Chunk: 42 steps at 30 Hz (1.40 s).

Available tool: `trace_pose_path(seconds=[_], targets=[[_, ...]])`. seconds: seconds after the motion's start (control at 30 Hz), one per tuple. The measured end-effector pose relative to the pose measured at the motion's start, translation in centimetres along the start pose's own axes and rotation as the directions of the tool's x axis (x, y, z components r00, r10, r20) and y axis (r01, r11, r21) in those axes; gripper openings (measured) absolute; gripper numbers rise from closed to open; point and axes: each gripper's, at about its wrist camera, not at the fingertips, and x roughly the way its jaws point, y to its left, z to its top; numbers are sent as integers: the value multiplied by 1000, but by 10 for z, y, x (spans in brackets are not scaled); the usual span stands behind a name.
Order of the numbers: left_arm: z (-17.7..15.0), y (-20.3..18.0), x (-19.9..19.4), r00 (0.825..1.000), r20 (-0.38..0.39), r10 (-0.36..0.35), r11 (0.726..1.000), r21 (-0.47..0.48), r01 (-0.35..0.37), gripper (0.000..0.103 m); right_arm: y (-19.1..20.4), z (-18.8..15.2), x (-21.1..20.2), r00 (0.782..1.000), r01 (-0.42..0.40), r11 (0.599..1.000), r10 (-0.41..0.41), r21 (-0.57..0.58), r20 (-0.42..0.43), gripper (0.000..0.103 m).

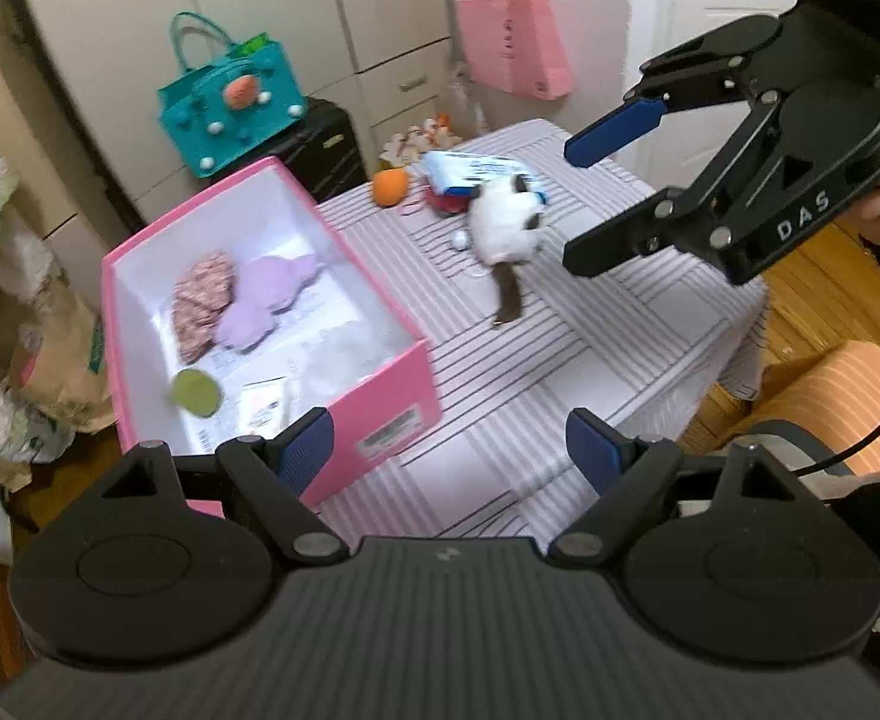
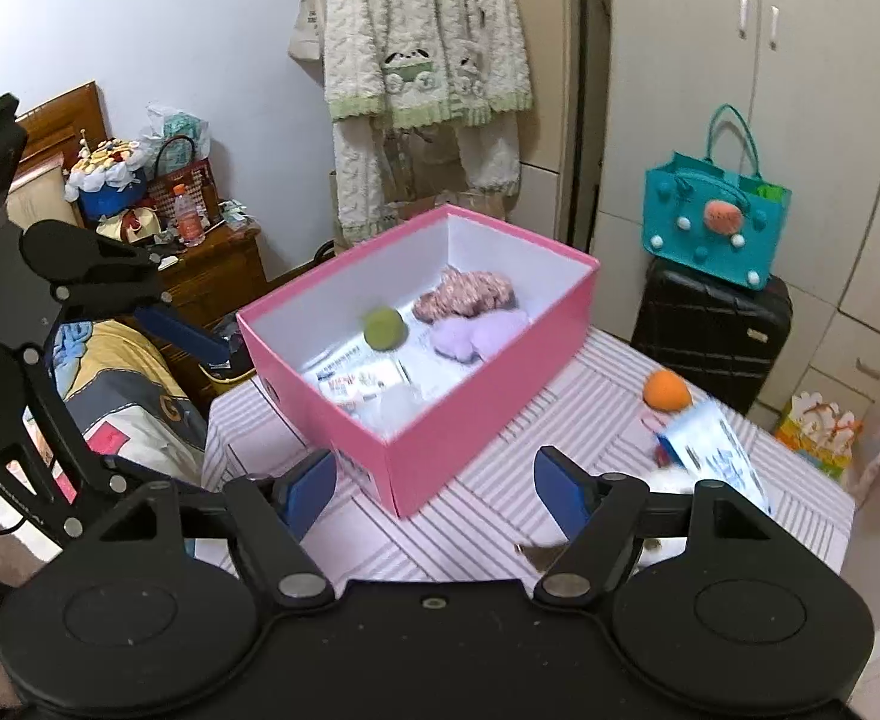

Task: Organize soft objects
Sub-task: 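Move both tools back to the white-and-brown plush toy on the table, then close the left tool on the white-and-brown plush while the right tool clamps its other side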

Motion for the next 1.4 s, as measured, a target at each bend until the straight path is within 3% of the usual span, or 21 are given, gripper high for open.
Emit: trace_pose_path(seconds=[0.1, 0.2, 0.47, 0.77, 0.97, 1.13, 1.4], targets=[[9, -11, 9, 999, -15, -49, 999, 24, 49, 84, -6, -15, -3, 1000, 8, 1000, -8, 20, -6, 78], [17, -22, 17, 998, -1, -55, 995, 77, 55, 84, -13, -29, -3, 1000, 22, 999, -21, 34, -19, 78], [35, -32, 43, 988, 110, -112, 989, 109, 100, 84, -38, -64, 5, 994, 105, 994, -106, 30, 10, 83], [50, -32, 85, 965, 216, -149, 988, 2, 152, 84, -72, -96, 31, 978, 154, 985, -163, 74, 127, 84], [62, -36, 119, 954, 253, -160, 982, -59, 180, 84, -81, -116, 53, 941, 221, 974, -228, 57, 250, 89], [73, -42, 141, 945, 312, -99, 984, -113, 141, 84, -87, -119, 84, 939, 255, 966, -257, 41, 229, 89], [83, -38, 186, 956, 267, -122, 961, -208, 181, 84, -100, -120, 112, 937, 305, 946, -318, 108, 144, 89]])
